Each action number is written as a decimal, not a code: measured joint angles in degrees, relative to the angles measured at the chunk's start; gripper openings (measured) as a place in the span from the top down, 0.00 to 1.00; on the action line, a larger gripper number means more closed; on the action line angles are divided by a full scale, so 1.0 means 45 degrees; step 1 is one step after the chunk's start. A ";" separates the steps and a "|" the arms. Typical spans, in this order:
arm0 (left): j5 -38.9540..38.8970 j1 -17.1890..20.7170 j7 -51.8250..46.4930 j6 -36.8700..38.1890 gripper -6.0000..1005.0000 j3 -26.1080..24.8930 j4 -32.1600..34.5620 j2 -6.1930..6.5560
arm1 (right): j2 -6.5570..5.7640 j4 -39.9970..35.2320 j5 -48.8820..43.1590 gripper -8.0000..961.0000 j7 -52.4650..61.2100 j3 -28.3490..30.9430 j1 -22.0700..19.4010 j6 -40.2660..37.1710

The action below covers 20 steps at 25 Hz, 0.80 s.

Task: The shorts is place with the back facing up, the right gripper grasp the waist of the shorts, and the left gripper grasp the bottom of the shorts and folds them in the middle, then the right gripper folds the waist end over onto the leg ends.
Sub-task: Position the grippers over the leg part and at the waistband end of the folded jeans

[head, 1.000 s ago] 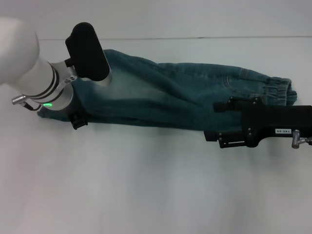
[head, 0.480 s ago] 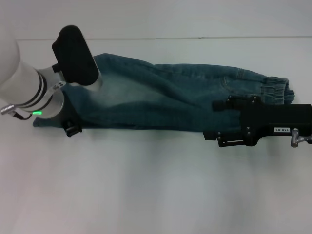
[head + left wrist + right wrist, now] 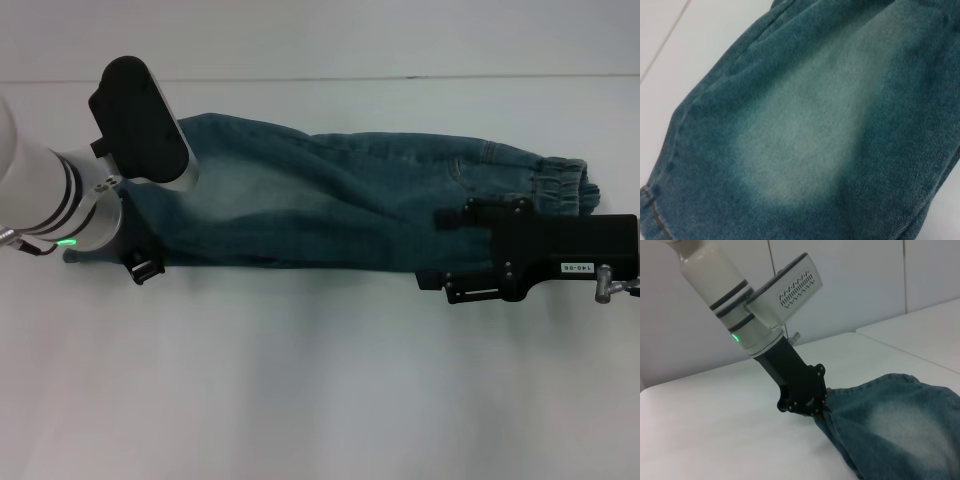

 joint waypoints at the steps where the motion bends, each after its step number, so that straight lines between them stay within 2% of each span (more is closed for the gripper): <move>1: 0.0000 0.0006 -0.0001 0.0022 0.94 -0.0006 0.0000 -0.0004 | 0.0000 -0.0005 0.0000 0.05 0.0002 0.0000 -0.0010 -0.0001; 8: -0.0003 -0.0046 -0.0222 0.0489 0.92 -0.0044 -0.0378 -0.0015 | 0.0000 0.0002 0.0001 0.04 0.0042 0.0020 -0.0043 -0.0001; 15: -0.0028 0.0269 -0.0634 0.0649 0.90 -0.0423 0.0253 -0.0085 | 0.0000 -0.0118 0.0001 0.04 0.0224 0.0086 -0.0112 -0.0084; 20: -0.0049 0.0466 -0.0553 0.1033 0.68 -0.0663 0.0868 -0.0261 | -0.0001 -0.0127 0.0003 0.04 0.0262 0.0104 -0.0221 -0.0174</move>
